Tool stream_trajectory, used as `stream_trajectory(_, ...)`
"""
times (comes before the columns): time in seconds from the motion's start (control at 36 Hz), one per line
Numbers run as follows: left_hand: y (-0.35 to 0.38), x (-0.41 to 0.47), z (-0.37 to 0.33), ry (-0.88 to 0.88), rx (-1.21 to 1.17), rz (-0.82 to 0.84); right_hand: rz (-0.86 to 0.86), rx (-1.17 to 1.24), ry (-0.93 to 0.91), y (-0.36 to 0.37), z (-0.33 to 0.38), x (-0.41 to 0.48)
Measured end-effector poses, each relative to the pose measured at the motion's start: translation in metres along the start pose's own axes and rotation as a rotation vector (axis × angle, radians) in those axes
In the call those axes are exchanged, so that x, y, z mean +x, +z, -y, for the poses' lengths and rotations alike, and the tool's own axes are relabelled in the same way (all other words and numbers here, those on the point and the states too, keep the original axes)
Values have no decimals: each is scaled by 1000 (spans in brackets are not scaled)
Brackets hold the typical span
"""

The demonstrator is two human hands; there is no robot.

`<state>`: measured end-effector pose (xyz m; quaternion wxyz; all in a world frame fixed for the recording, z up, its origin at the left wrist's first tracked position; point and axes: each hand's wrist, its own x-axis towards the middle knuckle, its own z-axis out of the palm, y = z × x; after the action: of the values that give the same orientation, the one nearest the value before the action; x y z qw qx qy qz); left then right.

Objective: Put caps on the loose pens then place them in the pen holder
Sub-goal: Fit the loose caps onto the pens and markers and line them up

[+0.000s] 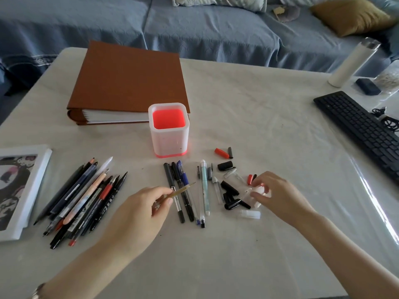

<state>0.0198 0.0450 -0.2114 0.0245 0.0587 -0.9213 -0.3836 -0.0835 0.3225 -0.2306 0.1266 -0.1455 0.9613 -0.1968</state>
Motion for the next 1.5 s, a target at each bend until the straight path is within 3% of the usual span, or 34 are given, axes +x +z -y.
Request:
stream_trajectory(0.08, 1, 0, -1, 3, -1, -4, -111, 73, 45, -15, -15, 1)
stream_trajectory(0.28, 5, 4, -5, 39, -8, 4, 140, -113, 157, -27, -41, -7)
stream_trajectory(0.5, 6, 6, -9, 53, -26, 33, 71, -106, 169, -18, -33, -9)
stream_trajectory(0.72, 4, 5, -9, 86, -92, 59, -55, 552, 2, -23, 29, -15)
stream_trajectory(0.81, 3, 3, -9, 110, -142, 72, -91, 698, -46, -22, 55, -18)
stream_trajectory(1.08, -5, -5, -10, 168, -182, 75, -96, 766, -73, -13, 88, -21)
stream_trajectory(1.36, -9, -10, -14, 218, -151, 51, 83, 683, -169, 0, 107, -24)
stream_trajectory(1.5, -9, -13, -15, 139, -184, 60, 15, 699, -174, 4, 118, -25)
